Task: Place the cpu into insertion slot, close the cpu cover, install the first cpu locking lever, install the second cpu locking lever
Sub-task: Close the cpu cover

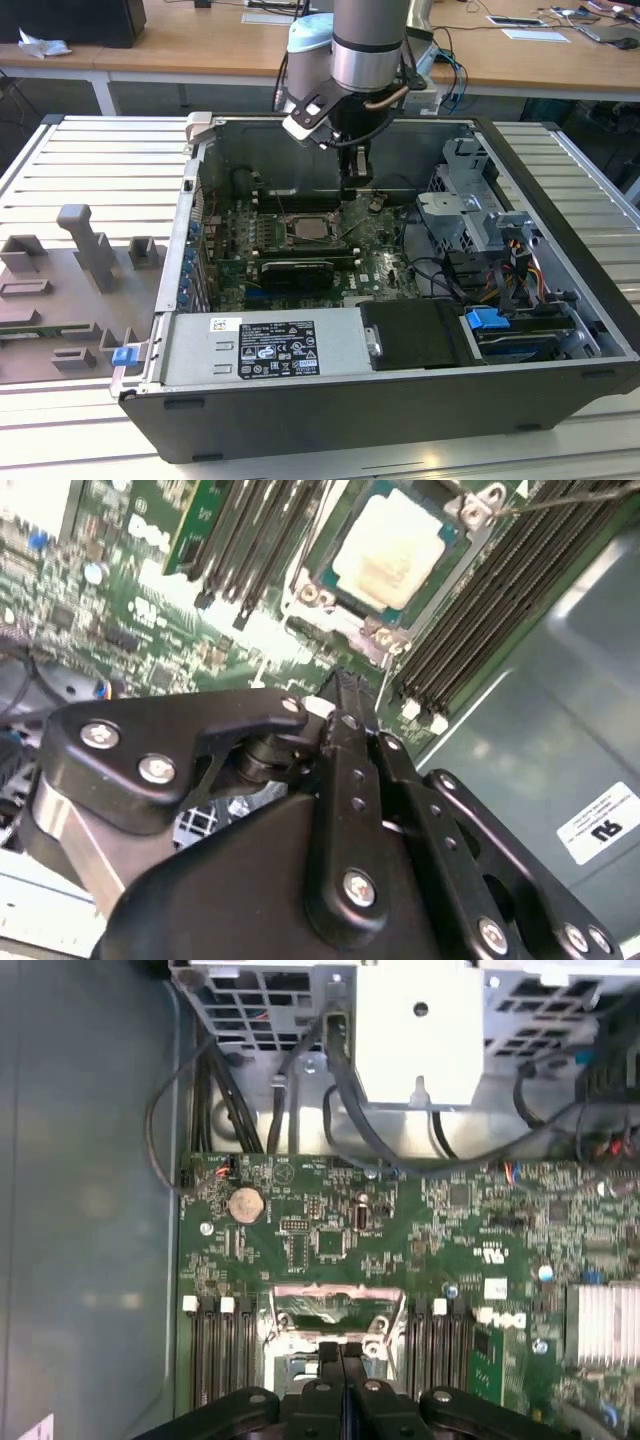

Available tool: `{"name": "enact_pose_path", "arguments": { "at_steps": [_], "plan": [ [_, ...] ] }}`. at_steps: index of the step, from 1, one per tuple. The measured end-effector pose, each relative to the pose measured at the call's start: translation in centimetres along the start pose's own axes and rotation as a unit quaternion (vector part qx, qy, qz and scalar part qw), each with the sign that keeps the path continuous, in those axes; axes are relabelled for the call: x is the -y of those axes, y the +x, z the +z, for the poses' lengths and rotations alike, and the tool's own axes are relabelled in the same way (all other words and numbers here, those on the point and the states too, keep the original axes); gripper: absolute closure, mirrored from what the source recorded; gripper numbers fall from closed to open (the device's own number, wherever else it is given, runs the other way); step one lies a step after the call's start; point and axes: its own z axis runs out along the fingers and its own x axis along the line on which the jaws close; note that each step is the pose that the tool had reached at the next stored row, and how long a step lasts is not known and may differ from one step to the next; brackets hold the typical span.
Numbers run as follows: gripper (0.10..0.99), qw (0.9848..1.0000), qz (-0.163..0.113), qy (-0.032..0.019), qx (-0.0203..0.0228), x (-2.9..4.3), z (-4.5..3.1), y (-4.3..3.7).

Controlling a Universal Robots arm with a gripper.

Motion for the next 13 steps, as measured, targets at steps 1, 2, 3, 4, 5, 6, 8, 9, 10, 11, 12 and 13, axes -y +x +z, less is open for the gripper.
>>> {"name": "enact_pose_path", "arguments": {
  "at_steps": [1, 2, 3, 4, 5, 6, 8, 9, 10, 11, 12, 13],
  "plan": [
    [0.98, 1.0, -0.006, 0.0002, -0.0001, -0.28, 0.05, -0.01],
    [0.98, 1.0, -0.007, 0.0002, 0.0002, -0.89, 0.09, -0.04],
    [0.98, 1.0, -0.007, 0.0002, 0.0002, -1.5, 0.13, -0.06],
    [0.98, 1.0, -0.007, 0.0002, 0.0004, -1.77, 0.15, -0.07],
    [0.98, 1.0, -0.007, 0.0002, 0.0005, -1.97, 0.17, -0.08],
    [0.98, 1.0, -0.007, 0.0002, 0.0005, -2.22, 0.19, -0.09],
    [0.98, 1.0, -0.007, 0.0002, 0.0005, -2.65, 0.23, -0.09],
    [0.98, 1.0, -0.007, 0.0002, 0.0005, -2.79, 0.24, -0.08],
    [0.98, 1.0, -0.007, 0.0002, 0.0006, -2.95, 0.26, -0.08],
    [0.98, 1.0, -0.007, 0.0002, 0.0005, -3.08, 0.29, -0.07],
    [0.98, 1.0, -0.007, 0.0002, 0.0008, -3.32, 0.35, -0.06],
    [0.98, 1.0, -0.007, 0.0002, 0.0013, -3.56, 0.41, -0.06]
  ]
}}
